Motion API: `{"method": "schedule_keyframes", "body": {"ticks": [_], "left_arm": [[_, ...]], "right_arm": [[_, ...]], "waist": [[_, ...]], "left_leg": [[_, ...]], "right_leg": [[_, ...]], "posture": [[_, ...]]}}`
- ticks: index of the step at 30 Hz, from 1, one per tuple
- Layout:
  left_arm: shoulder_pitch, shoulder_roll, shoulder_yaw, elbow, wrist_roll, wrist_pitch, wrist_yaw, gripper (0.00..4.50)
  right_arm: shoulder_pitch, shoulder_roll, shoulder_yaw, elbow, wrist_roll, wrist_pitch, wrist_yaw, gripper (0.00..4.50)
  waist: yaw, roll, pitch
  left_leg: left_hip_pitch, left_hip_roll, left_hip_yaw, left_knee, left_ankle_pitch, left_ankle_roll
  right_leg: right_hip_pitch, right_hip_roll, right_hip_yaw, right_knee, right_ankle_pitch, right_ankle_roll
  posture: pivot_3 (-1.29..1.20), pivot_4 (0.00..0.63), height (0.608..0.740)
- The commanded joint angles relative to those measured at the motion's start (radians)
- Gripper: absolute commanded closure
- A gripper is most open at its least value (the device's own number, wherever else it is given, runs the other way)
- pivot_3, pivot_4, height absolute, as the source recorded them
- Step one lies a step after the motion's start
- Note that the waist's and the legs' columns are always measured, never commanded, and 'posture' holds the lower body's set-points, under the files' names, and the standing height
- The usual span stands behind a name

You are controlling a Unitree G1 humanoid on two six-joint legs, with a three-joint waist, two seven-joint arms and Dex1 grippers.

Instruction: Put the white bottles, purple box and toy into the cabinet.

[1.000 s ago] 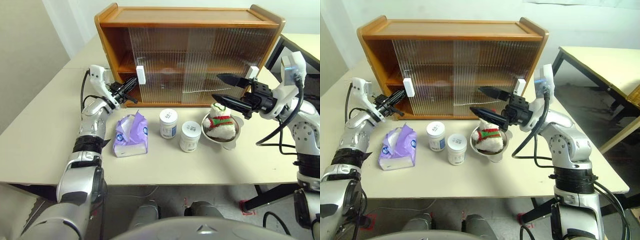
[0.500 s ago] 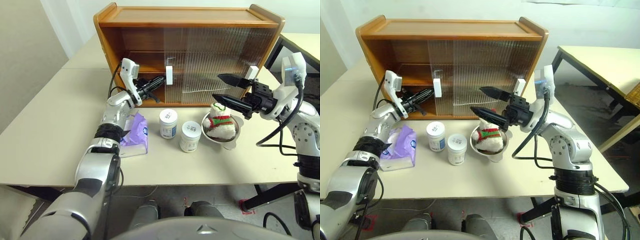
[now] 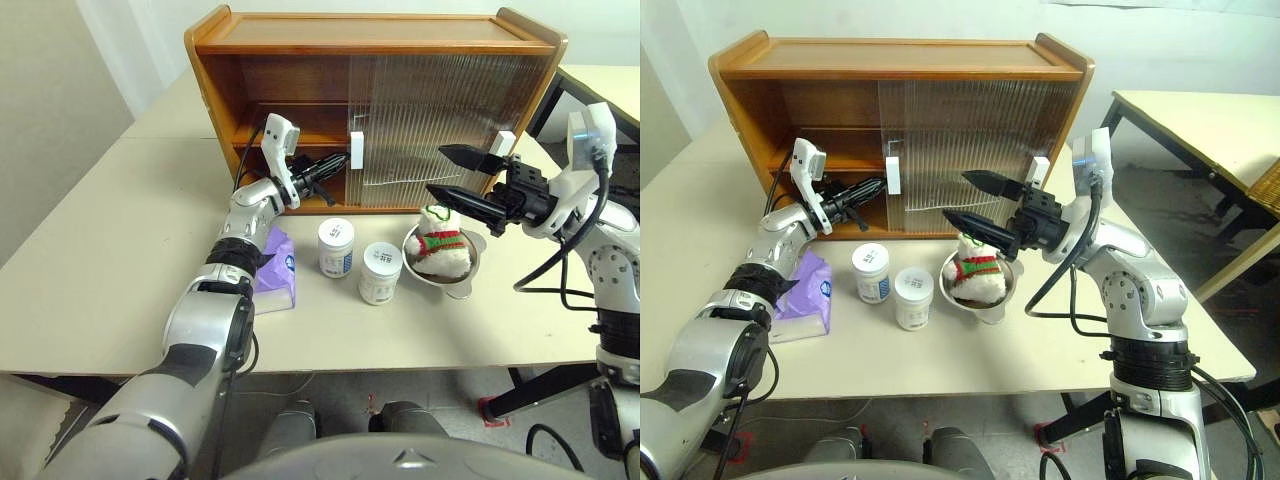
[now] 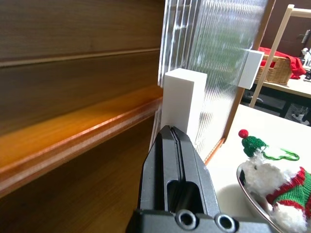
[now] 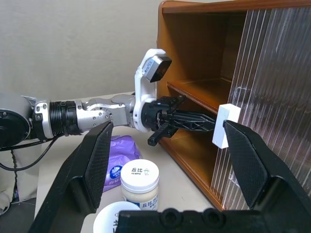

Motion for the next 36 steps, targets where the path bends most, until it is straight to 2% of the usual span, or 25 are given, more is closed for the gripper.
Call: {"method": "schedule_keyframes", "body": {"ticks": [1,5,8,16,19,27,36], "left_arm": [[0.0,0.012,0.028,-0.011,-0.017,0.002,-0.003,4.46],[0.055,0.05,0.076,-0.132,-0.072,0.05,-0.002,4.46],[0.141,0.079,0.089,-0.318,-0.121,0.139,-0.001,3.87],[0.442,0.177,0.094,-0.811,-0.186,0.35,0.065,1.08],[0.588,0.203,0.139,-0.963,-0.218,0.407,0.122,0.02],[0.91,0.178,0.226,-1.201,-0.242,0.407,0.26,0.02],[1.083,0.125,0.22,-1.276,-0.246,0.325,0.282,0.02]], "right_arm": [[-0.005,-0.009,-0.005,-0.016,0.009,0.008,0.0,0.0],[-0.013,-0.005,0.005,-0.003,0.007,0.007,0.009,0.0],[-0.024,0.004,0.016,0.016,0.002,0.004,0.019,0.0],[-0.047,0.019,0.043,0.058,-0.009,-0.002,0.055,0.0],[-0.051,0.022,0.048,0.069,-0.012,-0.004,0.065,0.0],[-0.057,0.023,0.053,0.081,-0.011,0.002,0.086,0.0],[-0.063,0.022,0.055,0.096,-0.015,0.002,0.101,0.0]], "waist": [[-0.001,0.0,0.0],[-0.006,0.0,0.0],[-0.01,0.0,0.0],[0.0,0.001,0.0],[0.003,0.001,0.0],[0.013,0.001,0.0],[0.023,0.001,0.0]], "left_leg": [[0.0,0.0,0.0,0.0,0.0,0.0],[0.0,0.0,0.002,0.0,0.0,0.001],[0.0,-0.005,0.012,0.0,-0.001,0.001],[0.002,-0.005,0.015,0.0,-0.001,0.001],[0.003,-0.004,0.015,0.0,-0.001,0.0],[0.005,0.004,0.007,-0.002,-0.003,-0.003],[0.006,0.007,0.006,-0.002,-0.013,-0.02]], "right_leg": [[0.0,0.0,0.0,0.0,0.0,0.0],[0.0,0.0,0.0,0.0,0.0,0.001],[0.0,0.002,0.001,0.0,0.0,0.001],[0.0,0.004,0.001,0.0,-0.001,0.0],[0.001,0.004,0.001,0.001,-0.002,-0.002],[0.0,0.0,0.003,0.002,-0.003,-0.008],[-0.002,0.0,0.005,0.003,-0.004,-0.013]], "posture": [[-0.13,0.0,0.74],[-0.11,0.0,0.74],[-0.09,0.0,0.74],[-0.05,0.0,0.74],[-0.03,0.0,0.74],[-0.01,0.0,0.74],[-0.01,0.0,0.74]]}}
